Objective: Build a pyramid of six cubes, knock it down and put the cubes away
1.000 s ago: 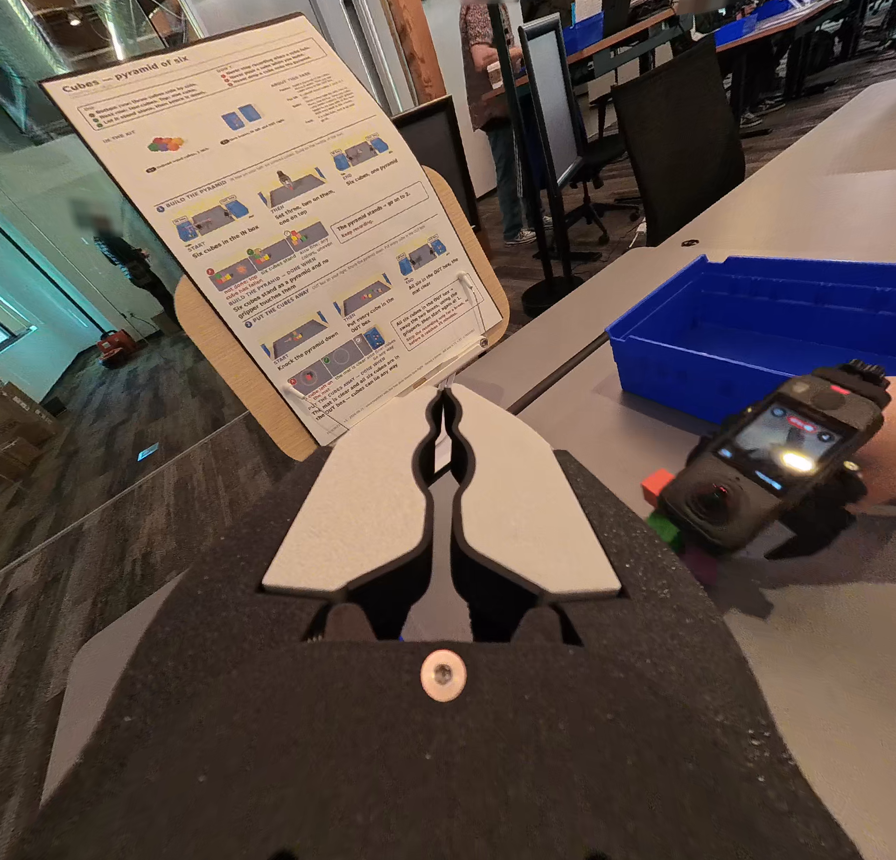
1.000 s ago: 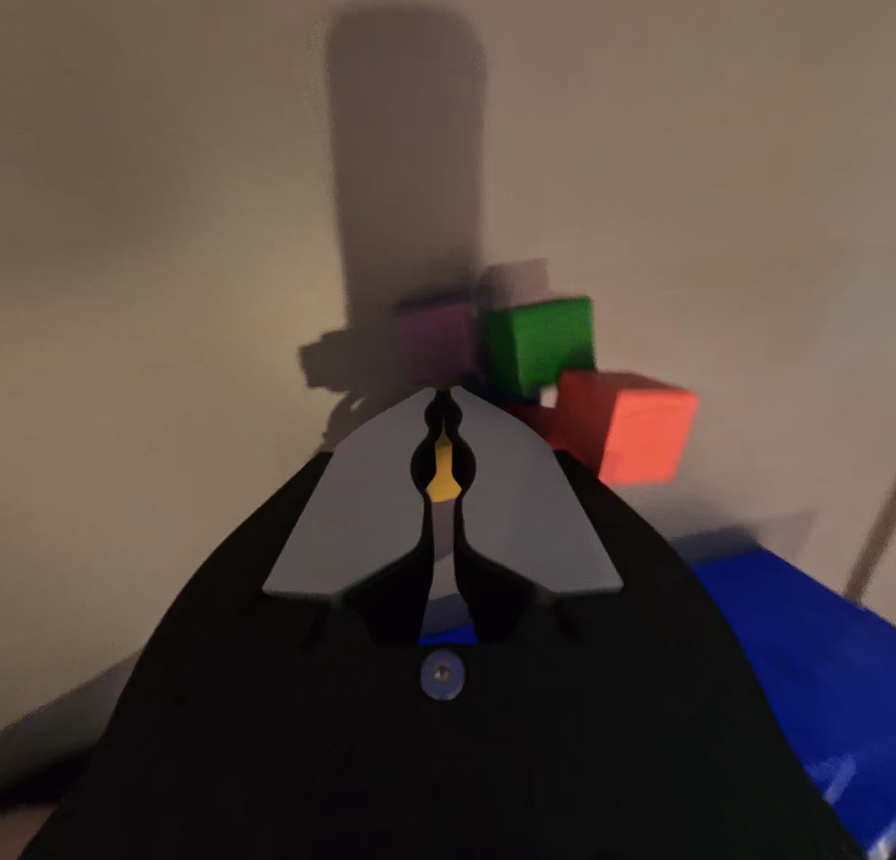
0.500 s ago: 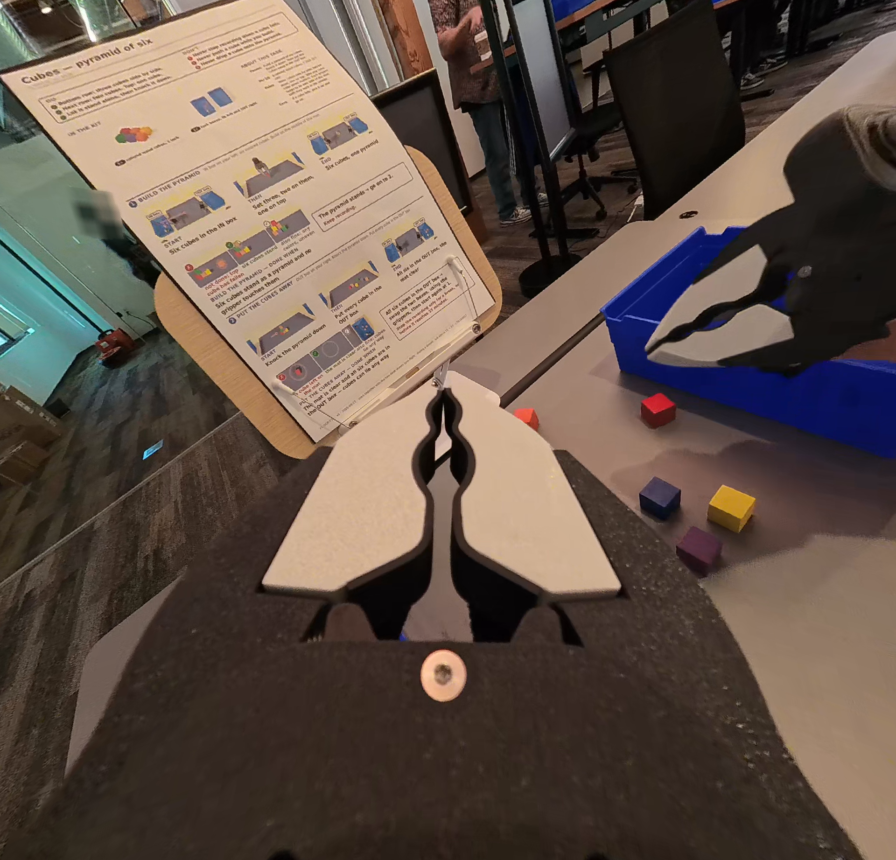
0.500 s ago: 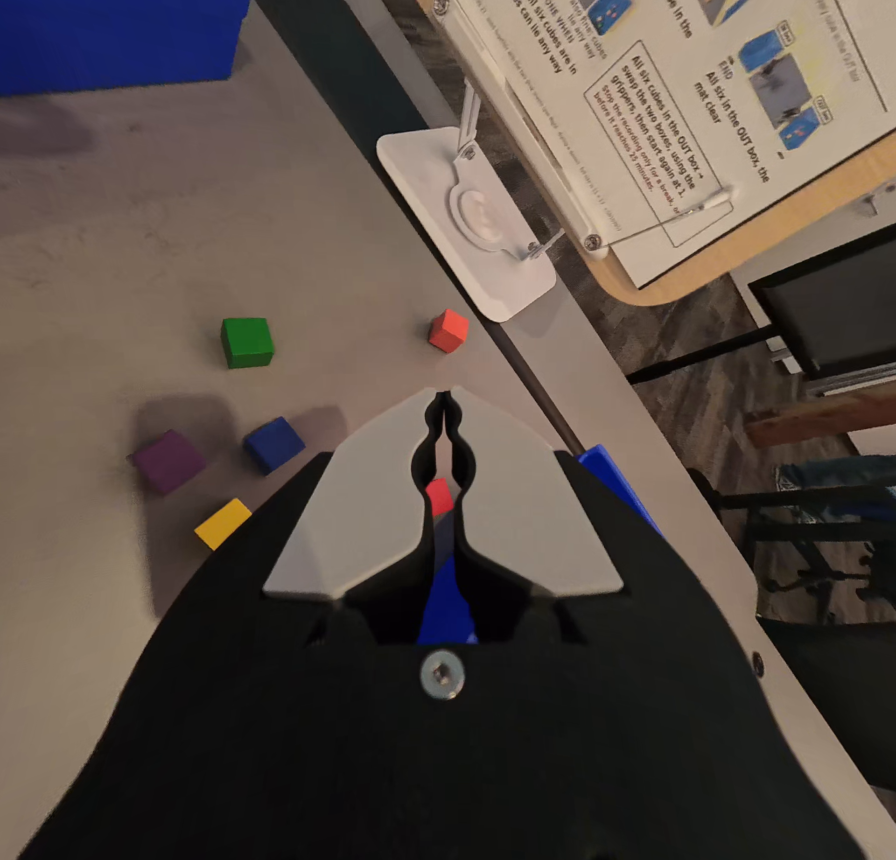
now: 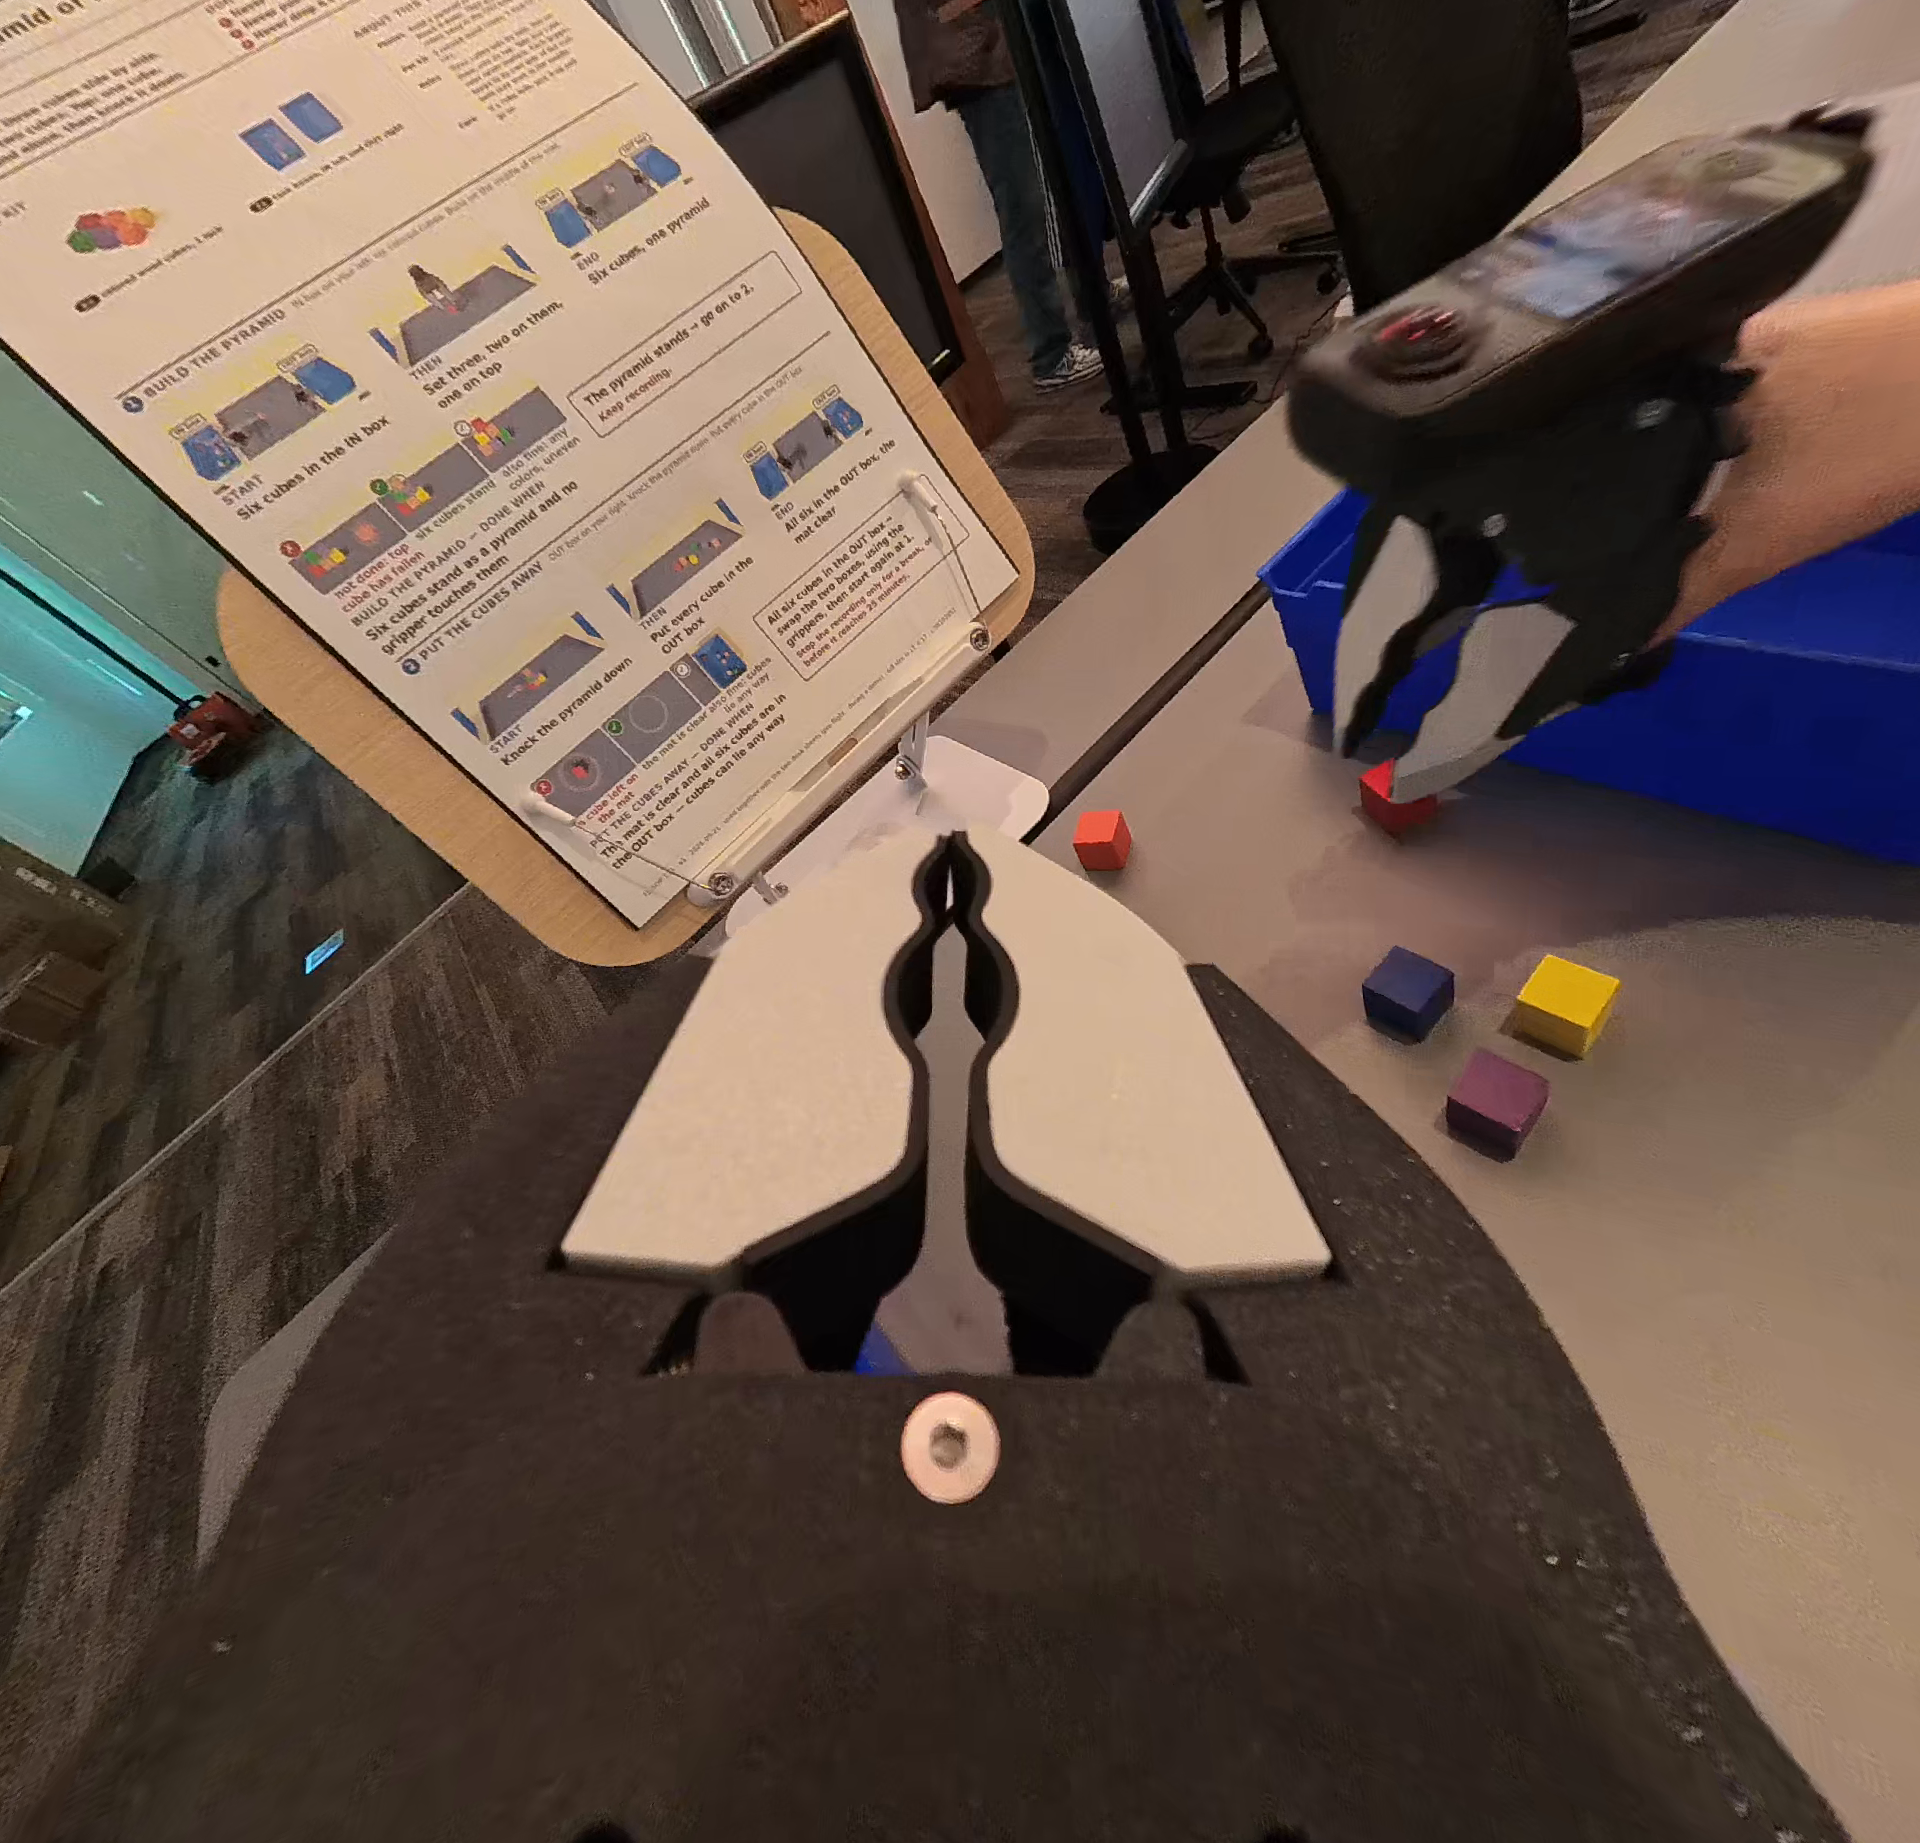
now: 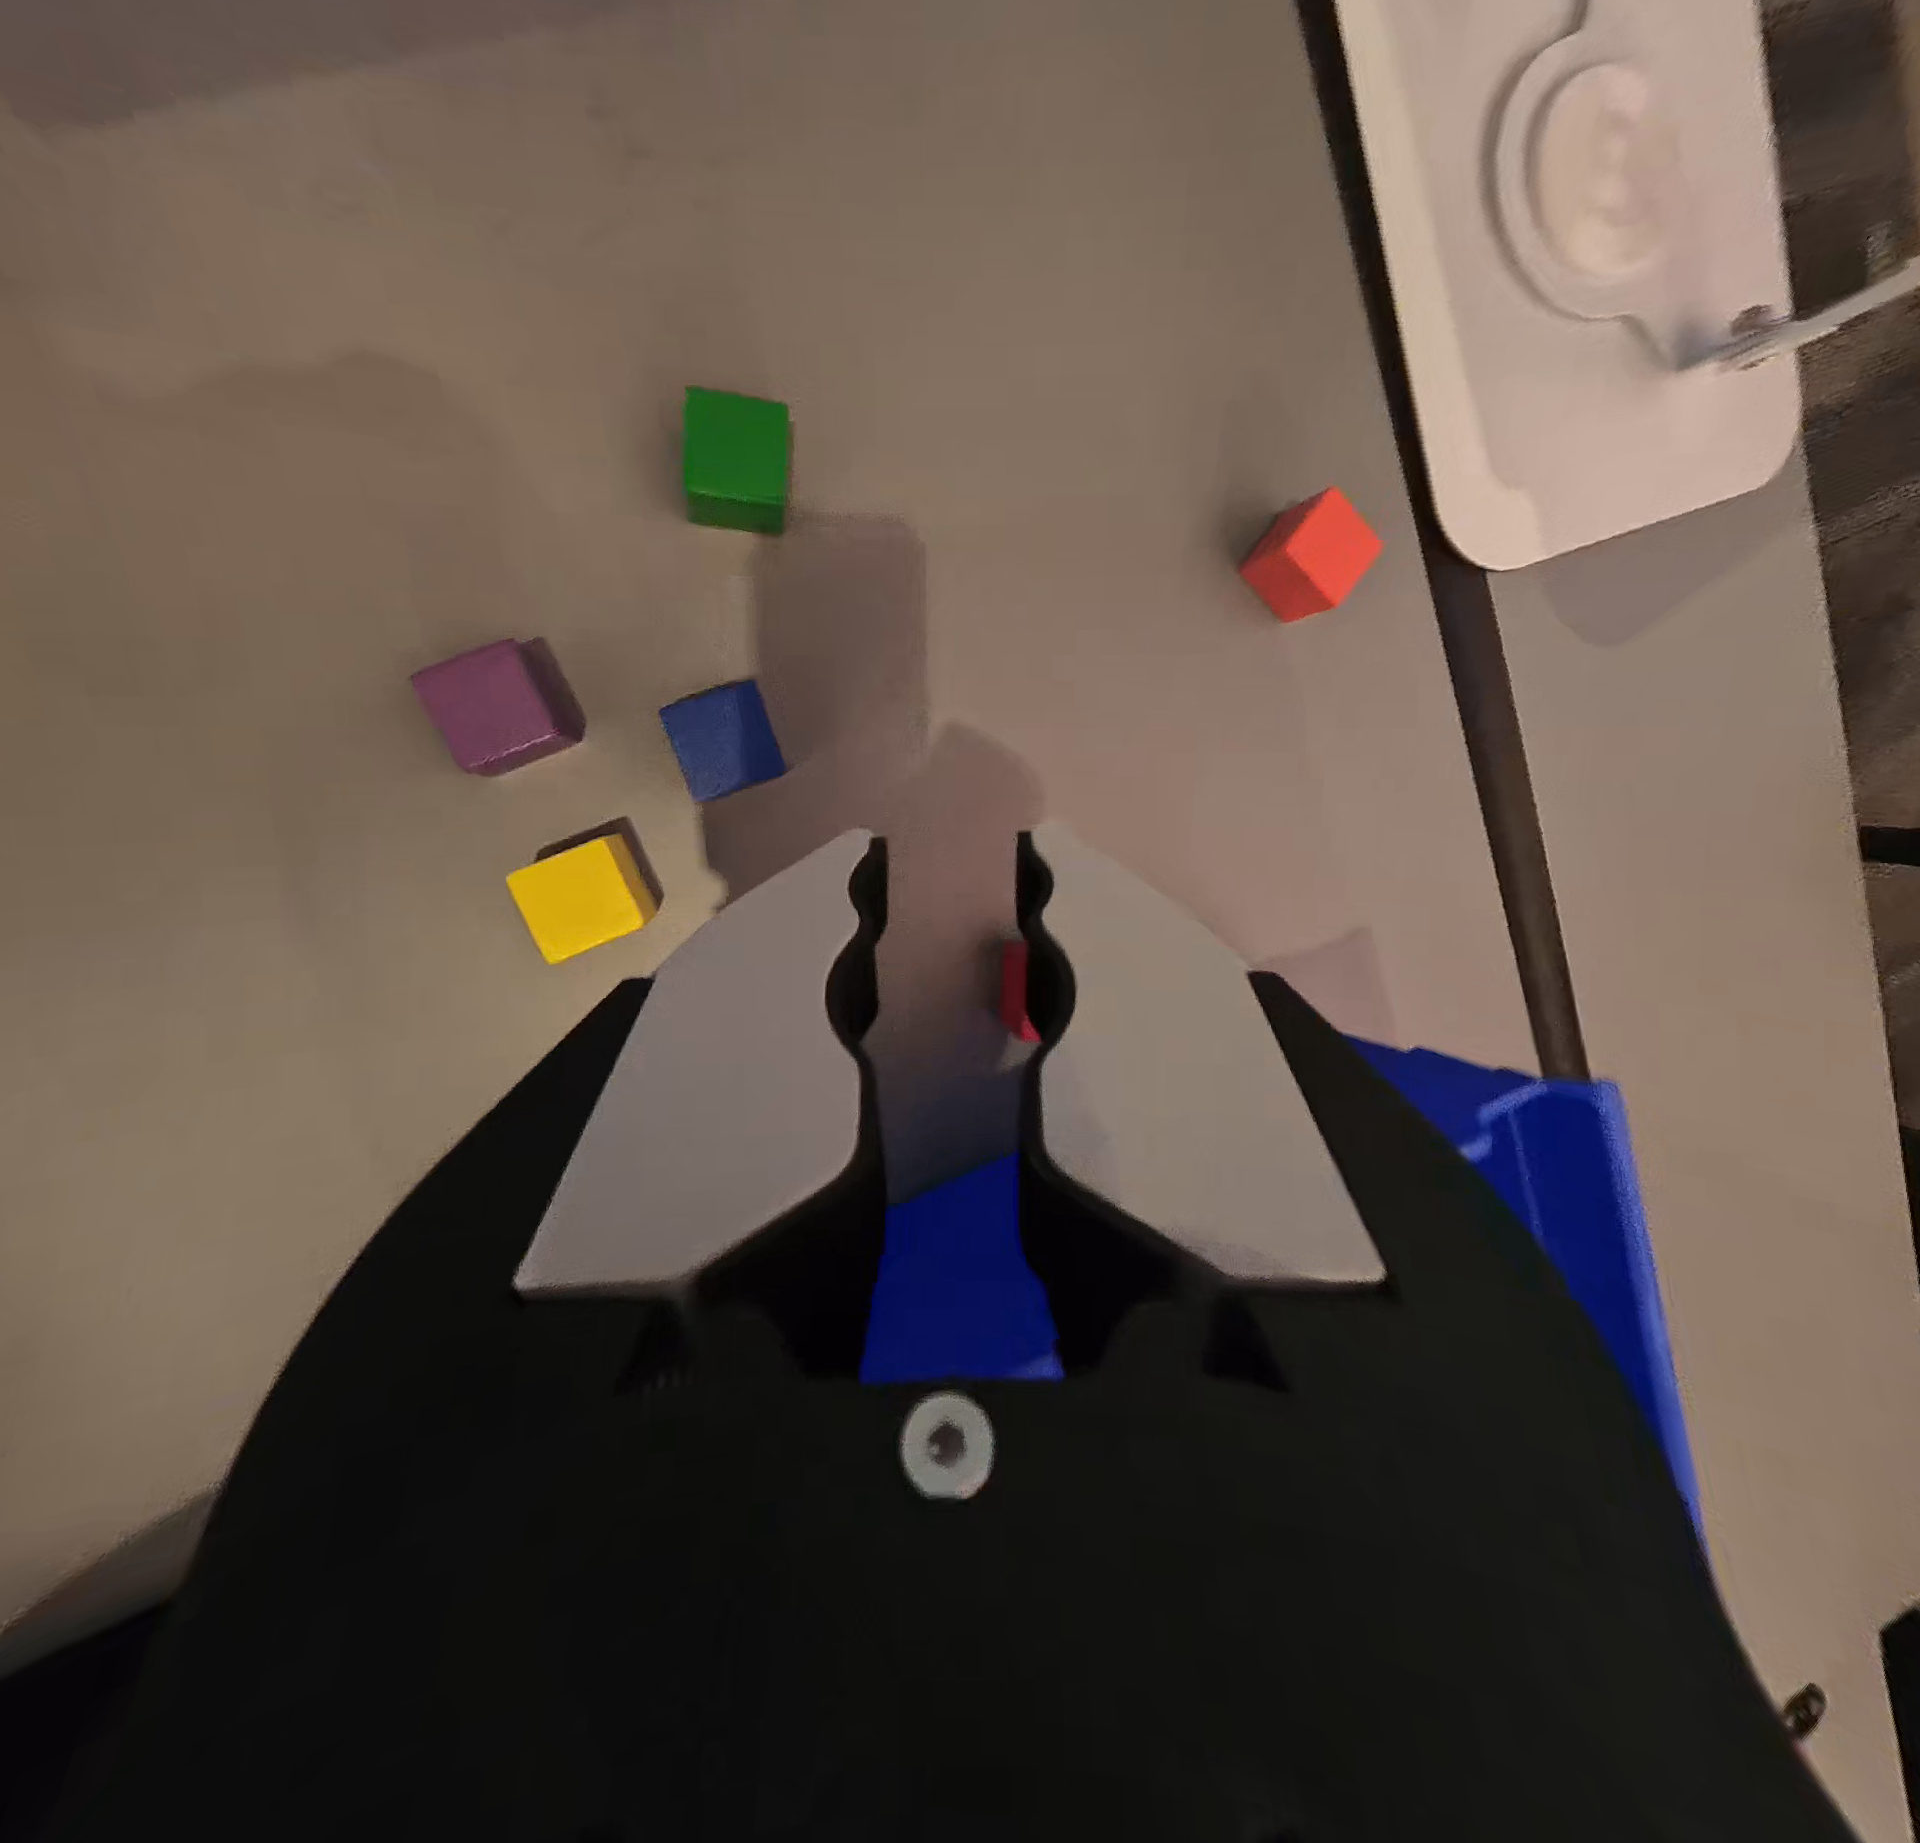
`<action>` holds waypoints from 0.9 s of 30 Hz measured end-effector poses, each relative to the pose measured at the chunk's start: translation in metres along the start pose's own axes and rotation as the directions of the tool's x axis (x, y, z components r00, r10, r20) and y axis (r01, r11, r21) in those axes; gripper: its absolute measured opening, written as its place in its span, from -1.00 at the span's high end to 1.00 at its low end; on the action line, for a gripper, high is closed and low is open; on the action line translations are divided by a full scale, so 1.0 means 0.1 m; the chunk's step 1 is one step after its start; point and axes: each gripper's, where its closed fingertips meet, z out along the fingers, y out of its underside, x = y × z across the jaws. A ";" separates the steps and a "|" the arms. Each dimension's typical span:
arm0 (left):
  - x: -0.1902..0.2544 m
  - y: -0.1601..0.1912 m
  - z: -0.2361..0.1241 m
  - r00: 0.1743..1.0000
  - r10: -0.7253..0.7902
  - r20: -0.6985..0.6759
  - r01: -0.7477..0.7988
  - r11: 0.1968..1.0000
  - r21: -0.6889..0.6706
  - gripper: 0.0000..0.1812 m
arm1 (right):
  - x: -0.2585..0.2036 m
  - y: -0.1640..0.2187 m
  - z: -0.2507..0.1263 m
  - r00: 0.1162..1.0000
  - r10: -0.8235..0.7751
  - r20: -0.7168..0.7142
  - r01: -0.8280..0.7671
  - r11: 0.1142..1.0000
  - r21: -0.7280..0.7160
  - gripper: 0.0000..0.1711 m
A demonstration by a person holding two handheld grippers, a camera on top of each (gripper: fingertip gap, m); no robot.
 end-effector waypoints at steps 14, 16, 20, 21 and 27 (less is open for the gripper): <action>0.06 0.00 -0.04 0.998 -0.009 -0.055 0.009 1.000 -0.001 1.00 | 1.13 -0.28 1.13 0.818 0.529 -0.227 -0.541 0.841 0.008 0.41; 0.08 0.00 -0.04 0.998 -0.010 -0.067 0.010 1.000 -0.001 1.00 | 1.14 -0.27 1.23 0.798 0.569 -0.197 -0.582 0.813 -0.009 0.41; 0.13 0.03 -0.02 0.996 -0.005 -0.092 0.004 1.000 -0.018 1.00 | 1.13 -0.21 1.38 0.781 0.593 -0.198 -0.615 0.785 -0.077 0.40; 0.13 0.03 -0.01 0.996 -0.003 -0.094 0.001 1.000 -0.022 1.00 | 1.15 -0.19 1.40 0.776 0.593 -0.214 -0.619 0.781 -0.078 0.42; 0.16 0.05 0.00 0.994 0.005 -0.106 -0.008 0.999 -0.033 1.00 | 1.05 -0.20 1.41 0.780 0.606 -0.154 -0.623 0.774 -0.111 0.65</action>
